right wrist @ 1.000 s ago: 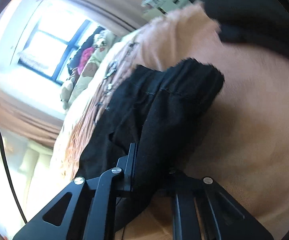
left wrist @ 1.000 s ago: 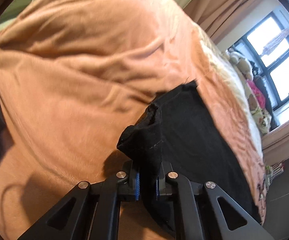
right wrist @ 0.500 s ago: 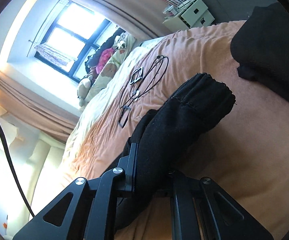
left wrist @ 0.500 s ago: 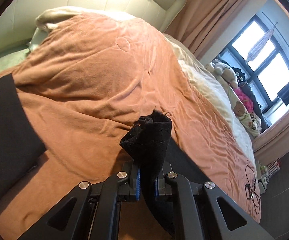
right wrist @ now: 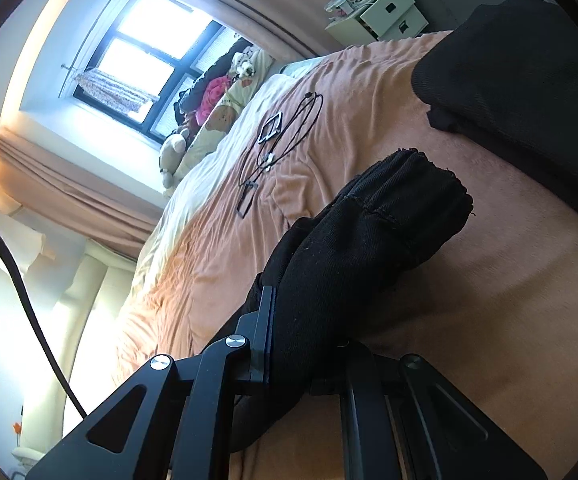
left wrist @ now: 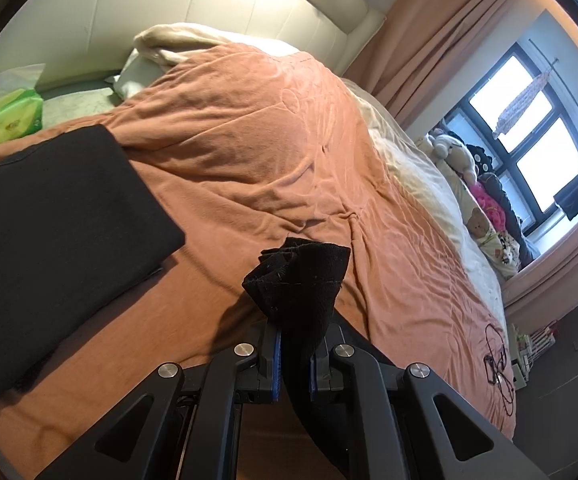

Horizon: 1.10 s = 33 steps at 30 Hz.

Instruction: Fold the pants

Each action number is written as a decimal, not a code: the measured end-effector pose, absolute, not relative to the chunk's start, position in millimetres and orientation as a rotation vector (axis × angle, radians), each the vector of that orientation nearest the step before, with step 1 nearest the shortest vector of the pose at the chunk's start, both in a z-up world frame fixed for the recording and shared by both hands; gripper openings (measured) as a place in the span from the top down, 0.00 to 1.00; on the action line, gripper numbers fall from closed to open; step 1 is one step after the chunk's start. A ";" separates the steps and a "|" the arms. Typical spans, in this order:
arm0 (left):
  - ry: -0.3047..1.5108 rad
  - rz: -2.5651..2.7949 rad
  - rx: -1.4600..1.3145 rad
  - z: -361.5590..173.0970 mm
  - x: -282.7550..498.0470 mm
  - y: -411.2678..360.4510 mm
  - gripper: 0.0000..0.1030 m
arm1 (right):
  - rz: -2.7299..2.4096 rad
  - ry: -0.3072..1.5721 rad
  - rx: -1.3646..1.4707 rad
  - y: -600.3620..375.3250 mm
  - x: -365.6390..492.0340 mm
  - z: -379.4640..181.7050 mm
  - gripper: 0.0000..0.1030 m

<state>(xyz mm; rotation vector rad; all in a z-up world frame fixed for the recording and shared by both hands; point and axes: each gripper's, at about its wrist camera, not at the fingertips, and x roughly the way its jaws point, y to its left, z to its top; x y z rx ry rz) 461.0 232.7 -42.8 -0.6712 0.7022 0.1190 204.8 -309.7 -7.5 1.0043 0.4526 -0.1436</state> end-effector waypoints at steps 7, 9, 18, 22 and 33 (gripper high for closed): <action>0.700 0.135 -0.703 -50.9 414.3 245.6 0.90 | -0.133 0.481 0.991 -309.3 188.1 -0.8 0.93; 0.701 0.138 -0.708 -53.2 402.3 249.3 0.90 | -0.132 0.483 0.991 -309.2 182.5 0.8 0.93; 0.728 0.160 -0.741 -72.6 356.7 267.2 0.90 | -0.151 0.524 0.987 -309.6 165.0 -1.8 0.93; 0.766 0.182 -0.769 -100.7 350.9 273.8 0.90 | -0.186 0.569 1.007 -309.7 167.9 -19.4 0.92; 0.873 0.217 -0.832 -169.0 343.6 284.9 0.86 | -0.298 0.671 0.985 -294.7 172.4 -41.6 0.83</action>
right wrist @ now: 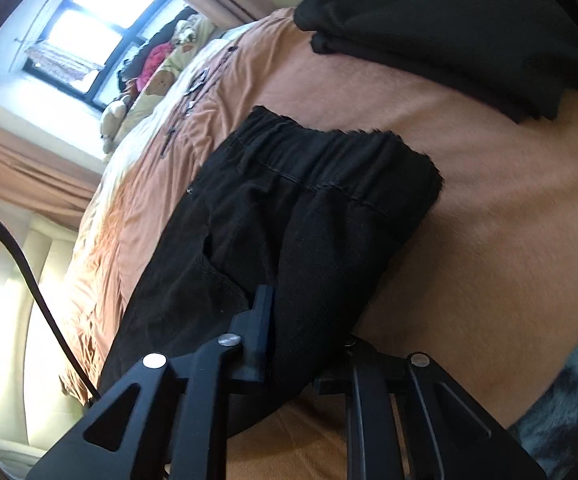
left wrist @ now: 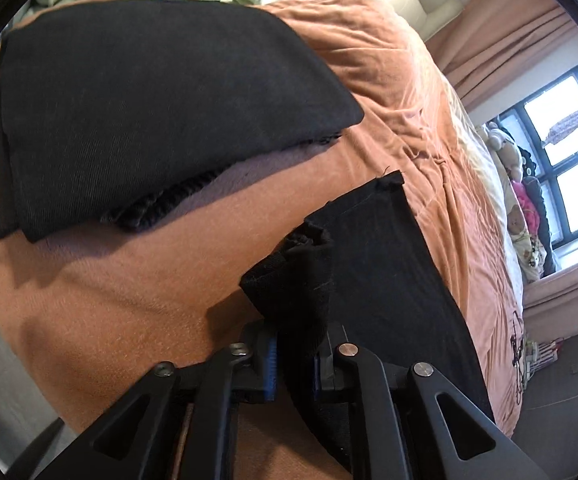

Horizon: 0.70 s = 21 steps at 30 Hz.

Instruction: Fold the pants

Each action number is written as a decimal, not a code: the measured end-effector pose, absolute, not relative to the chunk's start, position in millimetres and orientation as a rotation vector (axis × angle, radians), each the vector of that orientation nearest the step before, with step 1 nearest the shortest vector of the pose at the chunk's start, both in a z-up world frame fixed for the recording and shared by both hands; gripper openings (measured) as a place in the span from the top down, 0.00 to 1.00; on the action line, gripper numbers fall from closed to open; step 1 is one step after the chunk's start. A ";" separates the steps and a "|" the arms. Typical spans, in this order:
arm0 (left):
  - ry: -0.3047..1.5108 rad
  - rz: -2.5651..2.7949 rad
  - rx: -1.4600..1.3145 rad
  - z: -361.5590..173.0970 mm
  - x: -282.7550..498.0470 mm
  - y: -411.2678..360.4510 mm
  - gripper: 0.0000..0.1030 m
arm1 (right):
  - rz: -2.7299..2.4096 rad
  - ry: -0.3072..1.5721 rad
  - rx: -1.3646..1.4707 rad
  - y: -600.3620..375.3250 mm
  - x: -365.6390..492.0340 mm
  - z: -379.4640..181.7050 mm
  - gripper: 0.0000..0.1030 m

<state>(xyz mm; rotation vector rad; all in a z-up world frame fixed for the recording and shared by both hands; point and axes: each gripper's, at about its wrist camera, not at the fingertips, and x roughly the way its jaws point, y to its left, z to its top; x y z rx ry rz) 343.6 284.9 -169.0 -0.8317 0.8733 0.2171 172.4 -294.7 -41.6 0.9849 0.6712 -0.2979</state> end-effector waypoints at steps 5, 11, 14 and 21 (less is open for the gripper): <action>0.889 0.198 -0.886 -182.8 331.3 282.1 0.66 | -0.322 0.716 0.918 -275.6 159.3 -19.8 0.62; 0.848 0.168 -0.937 -188.5 319.7 276.2 0.61 | -0.308 0.763 0.779 -245.9 150.6 10.8 0.62; 0.834 0.151 -0.944 -187.7 321.8 276.5 0.59 | -0.286 0.759 0.731 -235.5 151.1 23.9 0.62; 0.799 0.143 -0.968 -189.3 325.7 280.4 0.59 | -0.228 0.757 0.643 -209.2 161.8 31.3 0.62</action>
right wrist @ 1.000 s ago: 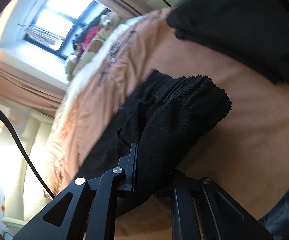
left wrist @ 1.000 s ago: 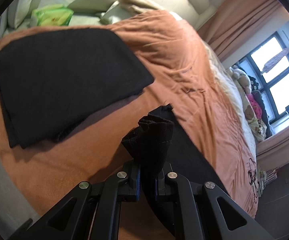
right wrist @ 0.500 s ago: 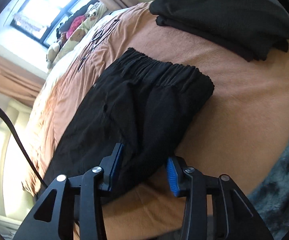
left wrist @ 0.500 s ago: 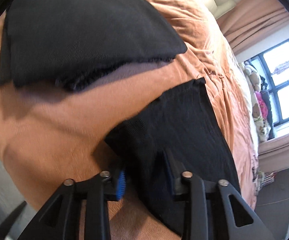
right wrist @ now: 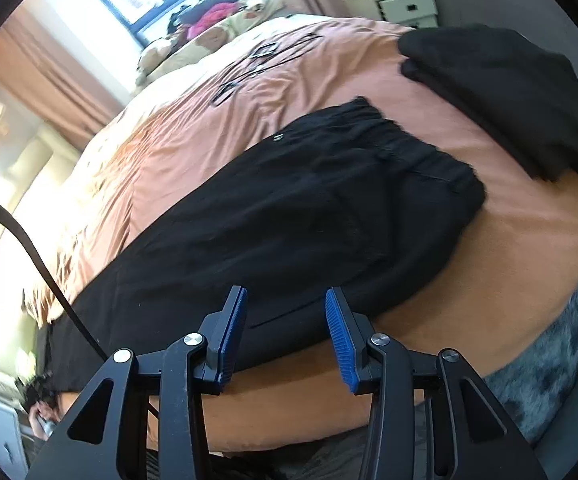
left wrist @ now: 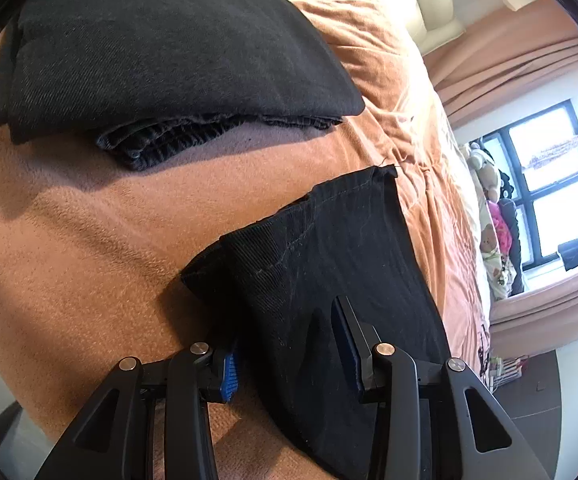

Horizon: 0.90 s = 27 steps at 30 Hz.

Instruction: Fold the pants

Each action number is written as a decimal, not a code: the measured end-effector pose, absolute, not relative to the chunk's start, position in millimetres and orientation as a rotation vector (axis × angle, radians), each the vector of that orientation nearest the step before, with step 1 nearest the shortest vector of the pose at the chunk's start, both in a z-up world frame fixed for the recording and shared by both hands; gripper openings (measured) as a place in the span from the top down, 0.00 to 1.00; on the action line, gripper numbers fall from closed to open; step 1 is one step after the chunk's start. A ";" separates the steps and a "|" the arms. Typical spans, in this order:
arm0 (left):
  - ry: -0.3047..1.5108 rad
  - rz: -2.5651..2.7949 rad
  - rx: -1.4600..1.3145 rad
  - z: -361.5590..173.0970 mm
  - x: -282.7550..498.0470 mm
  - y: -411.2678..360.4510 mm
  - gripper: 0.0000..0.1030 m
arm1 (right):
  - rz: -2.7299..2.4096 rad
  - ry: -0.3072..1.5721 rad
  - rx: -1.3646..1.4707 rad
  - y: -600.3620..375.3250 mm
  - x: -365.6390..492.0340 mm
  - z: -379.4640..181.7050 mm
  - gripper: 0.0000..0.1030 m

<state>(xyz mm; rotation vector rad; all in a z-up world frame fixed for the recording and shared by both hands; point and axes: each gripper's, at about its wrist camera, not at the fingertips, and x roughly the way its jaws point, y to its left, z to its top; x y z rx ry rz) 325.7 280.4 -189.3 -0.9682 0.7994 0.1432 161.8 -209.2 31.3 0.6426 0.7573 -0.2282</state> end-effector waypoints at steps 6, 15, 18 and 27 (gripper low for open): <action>0.789 0.155 -0.954 -186.7 322.8 275.9 0.59 | -0.156 0.791 0.549 -178.3 196.7 34.0 0.62; 0.772 0.131 -0.965 -190.2 324.5 275.1 0.60 | 0.009 0.828 0.456 -123.7 259.8 27.2 0.62; 0.781 0.138 -0.966 -192.2 326.8 277.0 0.76 | 0.070 0.843 0.427 -103.5 278.0 21.0 0.62; 0.779 0.111 -0.941 -180.4 329.2 276.7 0.88 | 0.188 0.914 0.357 -55.3 330.9 -2.9 0.62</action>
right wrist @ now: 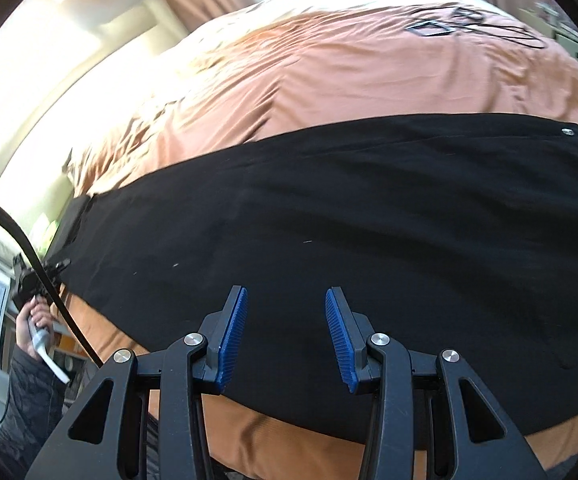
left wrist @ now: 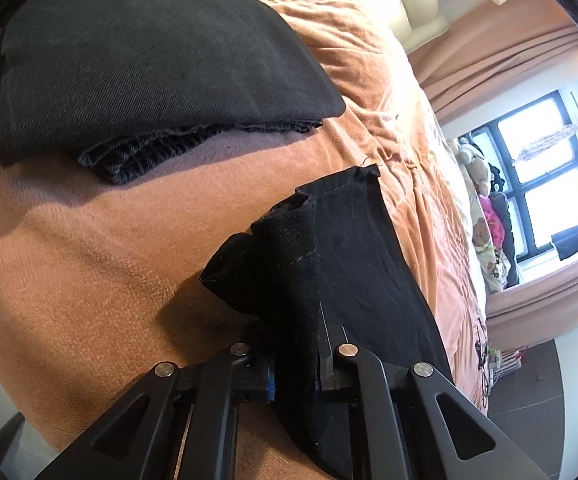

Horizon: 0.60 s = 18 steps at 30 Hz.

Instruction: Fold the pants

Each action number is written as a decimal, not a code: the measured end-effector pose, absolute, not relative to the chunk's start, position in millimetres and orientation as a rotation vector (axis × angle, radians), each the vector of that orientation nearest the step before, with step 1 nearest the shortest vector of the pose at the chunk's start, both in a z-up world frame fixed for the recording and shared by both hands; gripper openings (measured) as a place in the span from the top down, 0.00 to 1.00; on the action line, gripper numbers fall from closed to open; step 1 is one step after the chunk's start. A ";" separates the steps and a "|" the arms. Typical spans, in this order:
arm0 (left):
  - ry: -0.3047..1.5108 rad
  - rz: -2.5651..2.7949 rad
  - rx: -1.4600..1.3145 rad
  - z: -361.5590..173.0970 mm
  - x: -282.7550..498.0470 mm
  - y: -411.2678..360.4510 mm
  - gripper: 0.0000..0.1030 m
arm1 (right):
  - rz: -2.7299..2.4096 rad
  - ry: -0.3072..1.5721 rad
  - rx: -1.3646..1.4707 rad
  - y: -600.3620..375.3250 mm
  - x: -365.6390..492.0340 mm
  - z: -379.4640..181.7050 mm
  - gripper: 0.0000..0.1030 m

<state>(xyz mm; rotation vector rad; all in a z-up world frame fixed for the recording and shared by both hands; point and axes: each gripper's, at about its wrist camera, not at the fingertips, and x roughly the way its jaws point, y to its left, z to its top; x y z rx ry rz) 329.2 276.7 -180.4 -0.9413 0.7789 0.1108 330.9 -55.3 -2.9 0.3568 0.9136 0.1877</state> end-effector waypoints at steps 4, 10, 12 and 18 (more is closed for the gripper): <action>0.764 0.101 -0.936 -171.2 331.6 278.0 0.88 | 0.236 0.928 0.328 -34.8 351.4 -12.2 0.62; 0.737 0.075 -0.930 -157.6 335.9 278.4 0.89 | 0.271 0.955 0.266 -5.7 373.3 -22.9 0.62; 0.731 0.070 -0.930 -153.1 338.4 279.0 0.89 | 0.282 0.964 0.248 6.6 380.2 -28.0 0.64; 0.719 0.061 -0.921 -141.8 340.3 277.2 0.89 | 0.363 1.059 0.208 45.1 387.2 -53.9 0.88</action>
